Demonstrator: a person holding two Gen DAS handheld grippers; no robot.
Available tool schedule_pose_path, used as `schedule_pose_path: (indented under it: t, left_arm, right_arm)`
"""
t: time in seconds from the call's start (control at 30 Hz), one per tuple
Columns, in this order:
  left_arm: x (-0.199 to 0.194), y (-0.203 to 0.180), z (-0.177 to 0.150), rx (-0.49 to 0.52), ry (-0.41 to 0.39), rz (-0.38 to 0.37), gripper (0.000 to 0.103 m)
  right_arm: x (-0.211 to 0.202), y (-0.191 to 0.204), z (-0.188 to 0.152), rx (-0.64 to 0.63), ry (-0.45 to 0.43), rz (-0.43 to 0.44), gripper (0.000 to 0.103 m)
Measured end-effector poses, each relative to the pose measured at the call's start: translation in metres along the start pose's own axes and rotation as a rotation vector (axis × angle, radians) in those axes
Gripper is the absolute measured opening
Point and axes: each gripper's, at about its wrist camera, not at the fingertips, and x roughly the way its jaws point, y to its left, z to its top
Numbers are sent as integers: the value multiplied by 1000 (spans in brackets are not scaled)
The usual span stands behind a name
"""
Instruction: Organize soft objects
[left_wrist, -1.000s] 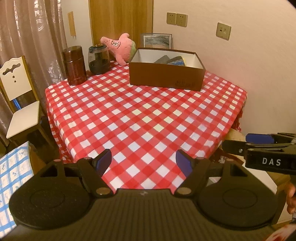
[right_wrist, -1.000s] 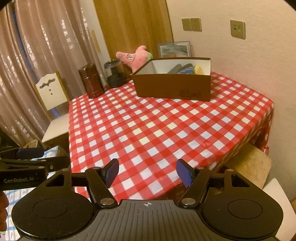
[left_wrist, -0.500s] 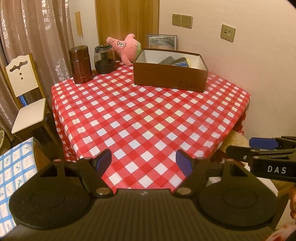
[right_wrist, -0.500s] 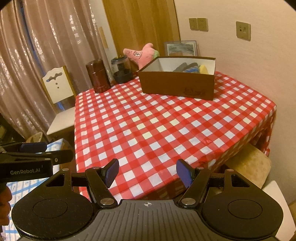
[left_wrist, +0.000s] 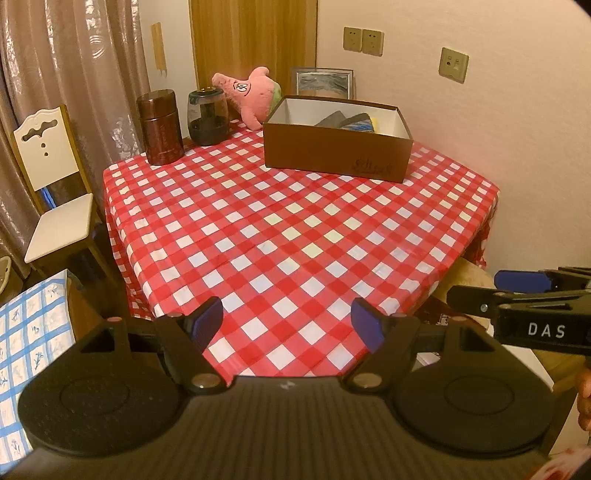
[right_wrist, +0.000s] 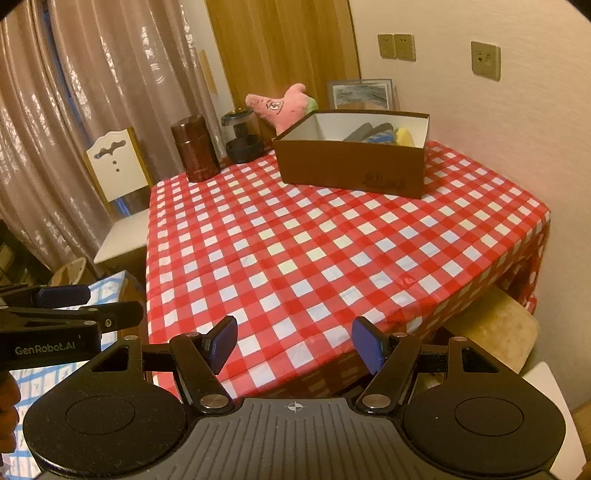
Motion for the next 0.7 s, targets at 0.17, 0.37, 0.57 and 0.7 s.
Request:
schedule_pose_path:
  t: [0.17, 0.37, 0.57, 0.7]
  left_arm:
    - [0, -1, 0, 1, -1, 3, 75]
    - [-1, -4, 1, 0, -1, 4, 75]
    - [-1, -4, 1, 2, -1, 4, 75]
    - [0, -4, 1, 2, -2, 4, 75]
  right_arm:
    - [1, 1, -1, -2, 0, 2, 69]
    - [2, 2, 1, -5, 0, 4, 69]
    - [2, 2, 1, -4, 1, 5, 69]
    - [2, 2, 1, -5, 1, 6, 69]
